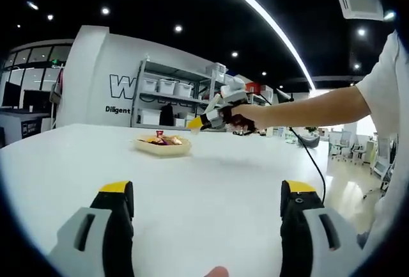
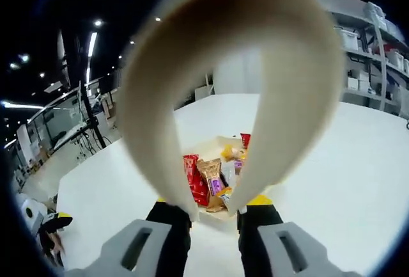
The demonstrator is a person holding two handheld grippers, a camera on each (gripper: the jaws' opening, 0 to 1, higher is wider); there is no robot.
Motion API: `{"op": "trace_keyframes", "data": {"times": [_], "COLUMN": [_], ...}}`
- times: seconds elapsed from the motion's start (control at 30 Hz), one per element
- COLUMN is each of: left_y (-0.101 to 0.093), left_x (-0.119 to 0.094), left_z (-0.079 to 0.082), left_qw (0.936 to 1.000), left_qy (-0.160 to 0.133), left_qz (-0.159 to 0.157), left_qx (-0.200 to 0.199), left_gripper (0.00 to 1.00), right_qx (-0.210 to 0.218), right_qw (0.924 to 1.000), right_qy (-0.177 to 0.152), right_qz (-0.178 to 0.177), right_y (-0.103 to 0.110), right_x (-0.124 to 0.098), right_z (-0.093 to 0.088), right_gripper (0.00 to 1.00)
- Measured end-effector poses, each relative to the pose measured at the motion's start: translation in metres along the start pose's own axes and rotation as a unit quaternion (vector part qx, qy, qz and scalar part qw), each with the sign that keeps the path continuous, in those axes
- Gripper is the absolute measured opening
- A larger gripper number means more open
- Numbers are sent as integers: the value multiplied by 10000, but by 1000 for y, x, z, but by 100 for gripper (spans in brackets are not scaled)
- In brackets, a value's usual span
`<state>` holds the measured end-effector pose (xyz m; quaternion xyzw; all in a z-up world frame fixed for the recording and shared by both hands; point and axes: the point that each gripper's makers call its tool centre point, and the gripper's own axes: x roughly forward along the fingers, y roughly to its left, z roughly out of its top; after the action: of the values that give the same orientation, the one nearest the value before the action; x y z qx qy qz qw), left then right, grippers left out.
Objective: Place the target food into the container with the food tongs after gripping and lifting it, then release it inside without dropping or visibly crushing the food.
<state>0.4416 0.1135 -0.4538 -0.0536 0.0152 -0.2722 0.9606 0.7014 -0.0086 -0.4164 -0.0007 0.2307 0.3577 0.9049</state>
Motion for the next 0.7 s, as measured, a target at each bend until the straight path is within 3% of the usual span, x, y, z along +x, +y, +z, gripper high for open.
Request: {"op": "trace_keyframes", "data": {"times": [0.2,0.7], "left_y": [-3,-5], "left_x": [0,0], "left_z": [-1,-4], "left_qw": [10000,9999], "left_qy": [32,110], "left_qz": [-33,-73], "left_qx": [35,59], "left_gripper": [93,93], "right_qx": [-359,-602], "right_qw": [9993,9982], "right_qy": [86,34], "right_qz": [-27,78], "right_y": [8,28], "right_x": [-14,-39], "right_z": [-7,-3], "right_gripper": [22,22]}}
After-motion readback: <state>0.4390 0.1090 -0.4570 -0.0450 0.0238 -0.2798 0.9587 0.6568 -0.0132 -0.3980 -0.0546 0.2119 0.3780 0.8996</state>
